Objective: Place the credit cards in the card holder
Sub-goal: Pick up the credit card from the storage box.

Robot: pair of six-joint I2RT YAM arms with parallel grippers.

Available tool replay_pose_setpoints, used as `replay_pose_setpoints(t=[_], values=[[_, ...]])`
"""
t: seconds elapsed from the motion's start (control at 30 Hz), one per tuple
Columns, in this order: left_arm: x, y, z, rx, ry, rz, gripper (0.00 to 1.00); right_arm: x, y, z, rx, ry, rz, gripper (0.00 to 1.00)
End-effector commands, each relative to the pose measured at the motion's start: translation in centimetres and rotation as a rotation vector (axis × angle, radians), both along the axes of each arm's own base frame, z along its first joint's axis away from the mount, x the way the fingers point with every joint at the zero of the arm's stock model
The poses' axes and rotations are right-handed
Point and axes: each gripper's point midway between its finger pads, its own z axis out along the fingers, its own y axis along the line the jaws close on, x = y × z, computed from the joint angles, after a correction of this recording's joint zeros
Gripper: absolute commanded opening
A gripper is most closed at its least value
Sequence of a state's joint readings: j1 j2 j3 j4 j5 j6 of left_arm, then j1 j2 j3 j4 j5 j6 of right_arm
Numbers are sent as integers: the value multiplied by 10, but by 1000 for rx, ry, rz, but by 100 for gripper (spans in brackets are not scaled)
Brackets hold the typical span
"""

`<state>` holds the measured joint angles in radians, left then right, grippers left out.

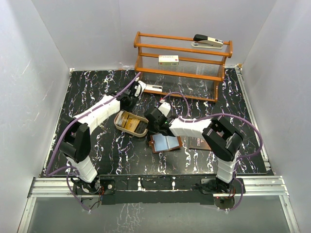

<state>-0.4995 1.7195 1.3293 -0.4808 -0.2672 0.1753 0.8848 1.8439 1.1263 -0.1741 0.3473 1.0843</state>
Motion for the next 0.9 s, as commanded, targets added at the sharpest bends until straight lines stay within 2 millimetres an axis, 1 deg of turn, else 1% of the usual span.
replay_pose_setpoints(t=[0.0,0.13,0.17,0.2,0.23,0.3,0.47,0.57,0.7,0.77,0.87], values=[[1,14,32,26,-36,51,0,-1,6,11,10,11,16,18],[-2,15,41,5,-39,85,0,4,-2,40,-10,-61,64,29],[-3,14,44,-10,-45,101,0,4,-5,43,-23,-71,82,32],[-3,12,48,-31,-46,106,0,4,-8,59,-12,-100,106,34],[-4,8,51,-57,-45,109,0,3,-10,67,-17,-119,133,36],[-6,-1,58,-116,-42,108,0,0,-19,77,-40,-148,170,40],[-14,-30,79,-313,-34,78,0,-19,-45,87,-110,-193,281,42],[-24,-49,93,-448,-19,49,0,-30,-72,78,-213,-155,298,41],[-39,-73,106,-628,4,39,0,-34,-100,74,-306,-145,304,36],[-44,-81,110,-717,23,74,0,-34,-113,69,-351,-129,295,35],[-58,-102,108,-862,109,118,0,-31,-134,56,-406,-93,269,32]])
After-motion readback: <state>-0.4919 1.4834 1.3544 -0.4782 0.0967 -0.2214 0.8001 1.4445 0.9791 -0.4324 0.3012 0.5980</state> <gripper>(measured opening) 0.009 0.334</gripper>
